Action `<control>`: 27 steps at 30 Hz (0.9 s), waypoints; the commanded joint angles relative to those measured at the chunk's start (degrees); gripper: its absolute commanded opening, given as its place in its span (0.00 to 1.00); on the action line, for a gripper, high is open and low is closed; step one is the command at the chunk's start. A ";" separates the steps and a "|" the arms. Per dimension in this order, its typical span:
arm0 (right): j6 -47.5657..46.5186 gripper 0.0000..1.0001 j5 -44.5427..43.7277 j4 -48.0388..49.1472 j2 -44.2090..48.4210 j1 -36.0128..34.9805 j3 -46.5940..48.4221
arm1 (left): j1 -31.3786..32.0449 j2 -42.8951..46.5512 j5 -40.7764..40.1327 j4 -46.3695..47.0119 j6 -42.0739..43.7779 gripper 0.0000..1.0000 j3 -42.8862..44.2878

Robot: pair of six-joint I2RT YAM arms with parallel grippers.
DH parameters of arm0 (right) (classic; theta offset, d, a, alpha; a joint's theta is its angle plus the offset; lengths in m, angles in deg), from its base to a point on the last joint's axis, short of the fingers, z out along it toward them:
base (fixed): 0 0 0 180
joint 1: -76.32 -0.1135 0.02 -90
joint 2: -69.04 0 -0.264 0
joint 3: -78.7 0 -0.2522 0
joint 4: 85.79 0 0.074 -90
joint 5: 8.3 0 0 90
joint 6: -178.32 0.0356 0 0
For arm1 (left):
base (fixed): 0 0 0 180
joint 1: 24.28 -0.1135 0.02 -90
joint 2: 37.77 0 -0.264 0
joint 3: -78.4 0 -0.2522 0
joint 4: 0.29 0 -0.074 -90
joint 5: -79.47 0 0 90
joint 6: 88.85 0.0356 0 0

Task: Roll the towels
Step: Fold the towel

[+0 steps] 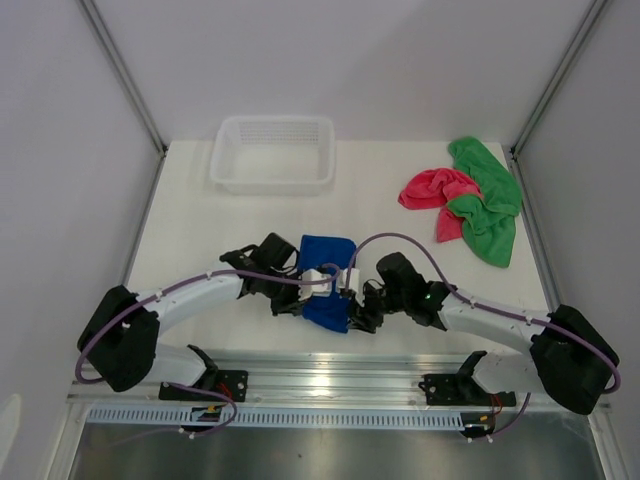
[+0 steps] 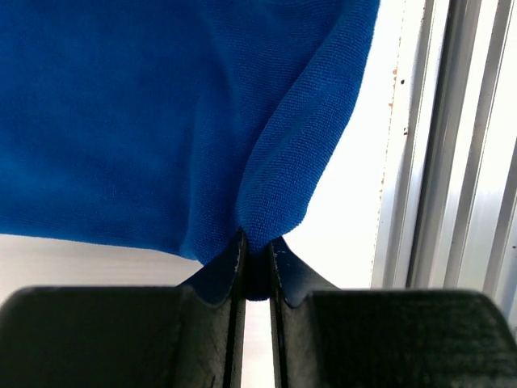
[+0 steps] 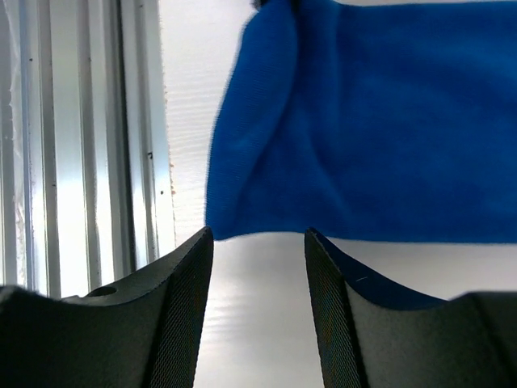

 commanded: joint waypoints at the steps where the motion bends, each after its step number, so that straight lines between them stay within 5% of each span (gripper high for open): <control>1: -0.90 0.53 -5.12 7.32 -1.43 -3.54 0.21 | -2.65 -1.86 6.59 -2.66 0.29 0.14 3.88; 8: 6.93 0.53 -6.10 19.09 -8.11 -5.05 -0.94 | -5.55 -3.54 8.36 -3.28 -0.68 0.14 4.77; 20: 9.57 0.53 -0.04 13.58 -5.05 -5.13 -1.02 | -7.84 -4.77 8.80 -3.28 -2.35 0.14 6.17; 27: 11.94 0.53 -4.52 17.96 -5.56 -6.19 -3.49 | -7.93 -4.77 8.97 -3.36 -2.00 0.14 5.91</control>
